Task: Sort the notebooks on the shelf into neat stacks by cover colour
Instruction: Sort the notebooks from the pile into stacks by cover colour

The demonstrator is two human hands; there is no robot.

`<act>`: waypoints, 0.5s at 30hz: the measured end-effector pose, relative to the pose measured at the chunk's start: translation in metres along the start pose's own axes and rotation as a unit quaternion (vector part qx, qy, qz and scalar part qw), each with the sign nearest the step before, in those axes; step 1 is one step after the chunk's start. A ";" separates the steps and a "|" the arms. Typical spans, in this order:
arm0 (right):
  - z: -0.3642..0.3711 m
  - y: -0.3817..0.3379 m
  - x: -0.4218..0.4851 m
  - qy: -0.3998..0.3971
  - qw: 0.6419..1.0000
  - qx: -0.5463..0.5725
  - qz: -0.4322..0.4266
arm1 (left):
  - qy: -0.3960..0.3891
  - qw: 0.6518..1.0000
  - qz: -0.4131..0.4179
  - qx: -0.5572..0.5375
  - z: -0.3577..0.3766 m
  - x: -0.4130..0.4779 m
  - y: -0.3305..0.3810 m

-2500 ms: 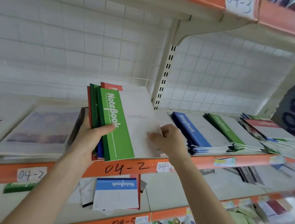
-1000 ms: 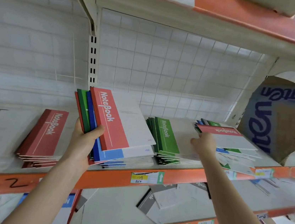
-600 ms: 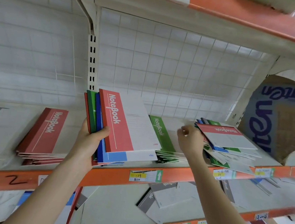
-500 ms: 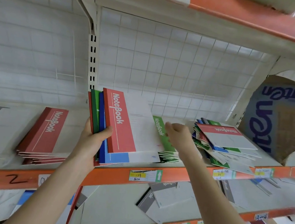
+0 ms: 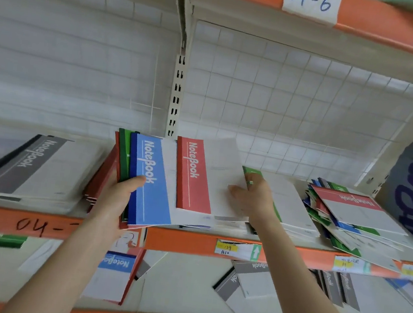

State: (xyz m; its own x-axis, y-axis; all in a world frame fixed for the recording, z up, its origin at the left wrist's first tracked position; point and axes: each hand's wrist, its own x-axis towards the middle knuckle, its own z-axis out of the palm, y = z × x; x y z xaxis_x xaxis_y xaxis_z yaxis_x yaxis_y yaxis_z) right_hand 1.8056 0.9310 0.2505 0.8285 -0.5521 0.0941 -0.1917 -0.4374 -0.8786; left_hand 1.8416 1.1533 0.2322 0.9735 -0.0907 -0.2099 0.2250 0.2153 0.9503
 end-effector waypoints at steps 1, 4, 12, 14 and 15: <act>0.005 0.000 0.002 0.002 1.000 -0.014 -0.007 | 0.013 1.000 -0.003 -0.005 -0.011 0.001 0.003; 0.025 -0.002 0.009 0.019 0.998 -0.052 -0.016 | 0.044 0.999 -0.004 -0.020 -0.044 0.004 0.012; 0.077 -0.028 0.003 0.014 0.988 -0.154 -0.022 | 0.073 0.997 -0.004 -0.005 -0.119 0.013 0.035; 0.092 -0.040 -0.001 -0.003 0.978 -0.209 -0.031 | 0.069 0.998 -0.004 -0.007 -0.135 0.016 0.041; 0.097 -0.043 -0.002 -0.018 0.968 -0.247 -0.032 | 0.066 0.998 -0.003 -0.009 -0.139 0.016 0.043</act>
State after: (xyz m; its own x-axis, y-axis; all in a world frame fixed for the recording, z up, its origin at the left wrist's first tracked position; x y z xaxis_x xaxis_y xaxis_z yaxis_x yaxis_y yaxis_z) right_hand 1.8632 1.0202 0.2425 0.8629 -0.4918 0.1168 -0.3603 -0.7606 -0.5401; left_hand 1.8724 1.2966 0.2372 0.9686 0.0369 -0.2457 0.2307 0.2332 0.9447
